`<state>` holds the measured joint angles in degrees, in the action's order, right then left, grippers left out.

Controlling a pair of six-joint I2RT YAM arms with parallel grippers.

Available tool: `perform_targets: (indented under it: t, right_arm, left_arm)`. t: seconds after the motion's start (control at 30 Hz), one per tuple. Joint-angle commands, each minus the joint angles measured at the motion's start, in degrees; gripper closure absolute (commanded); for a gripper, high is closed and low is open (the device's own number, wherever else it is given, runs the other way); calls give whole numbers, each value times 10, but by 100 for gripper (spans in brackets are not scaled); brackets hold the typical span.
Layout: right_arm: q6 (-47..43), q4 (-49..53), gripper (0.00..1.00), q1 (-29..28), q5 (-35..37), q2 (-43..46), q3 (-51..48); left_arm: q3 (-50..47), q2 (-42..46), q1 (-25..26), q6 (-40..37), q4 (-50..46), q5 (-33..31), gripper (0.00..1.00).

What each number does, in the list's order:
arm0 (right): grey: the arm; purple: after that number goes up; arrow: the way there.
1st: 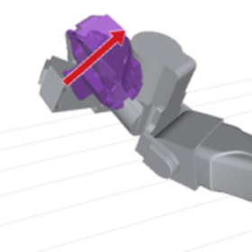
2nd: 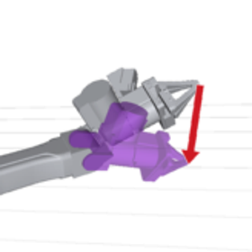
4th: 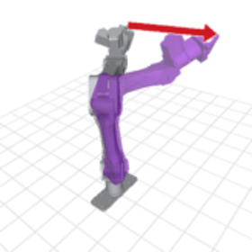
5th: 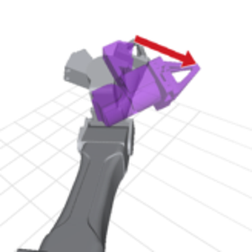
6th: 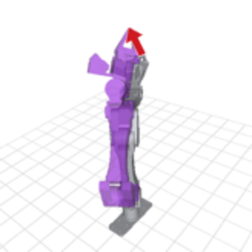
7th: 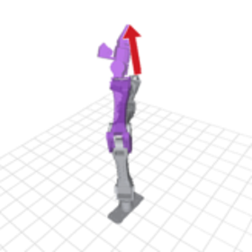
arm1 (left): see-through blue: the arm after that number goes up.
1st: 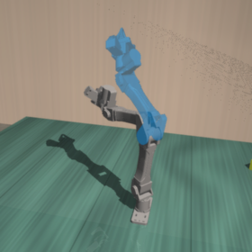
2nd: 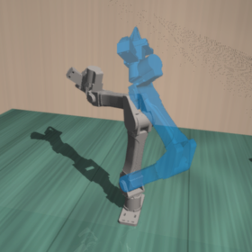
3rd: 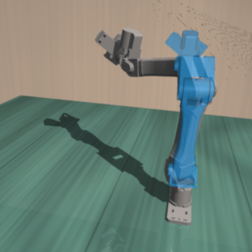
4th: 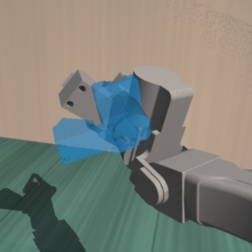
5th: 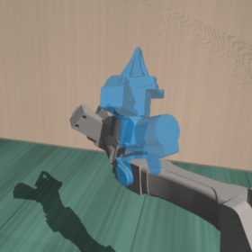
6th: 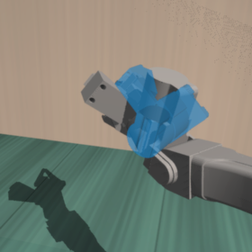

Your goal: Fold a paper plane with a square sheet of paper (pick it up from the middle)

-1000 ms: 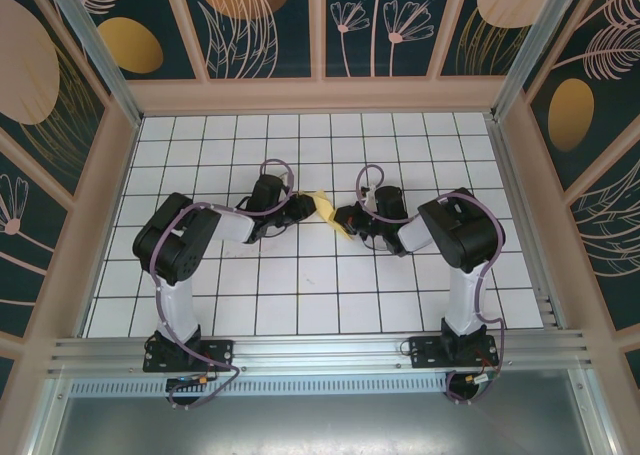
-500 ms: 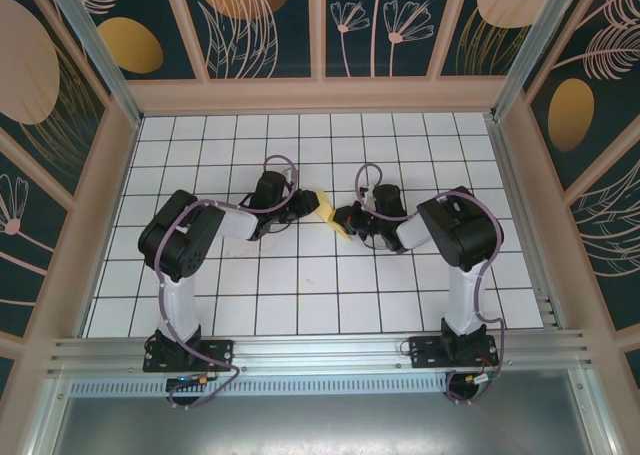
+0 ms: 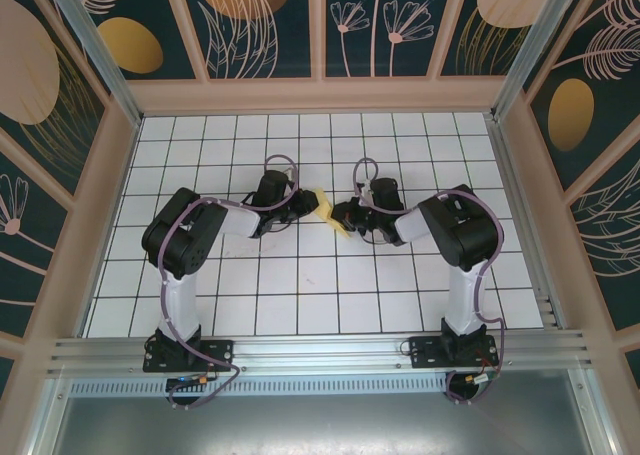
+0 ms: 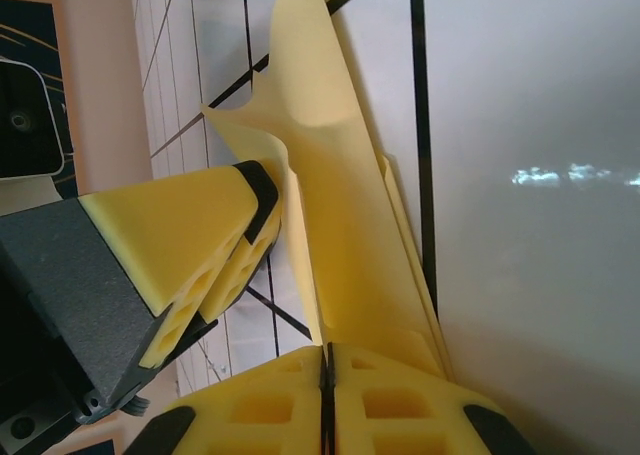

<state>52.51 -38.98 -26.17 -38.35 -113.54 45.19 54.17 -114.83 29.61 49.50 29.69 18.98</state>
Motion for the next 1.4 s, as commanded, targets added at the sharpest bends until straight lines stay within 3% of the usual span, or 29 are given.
perform_targets:
  t: [0.0,0.5,0.9,1.37]
  right_arm:
    - [-51,35,85,8,-24,-11,22]
    - [-210,200,76,9,-33,-26,112]
    - [-286,255,69,-8,25,-25,137]
    - [-352,271,67,-38,146,5,129]
  left_arm:
    - [12,-15,3,-10,-14,-5,74]
    - [33,-22,2,-16,-27,3,73]
    - [40,-24,3,-13,-43,-2,73]
    - [58,-37,3,-1,-72,-7,74]
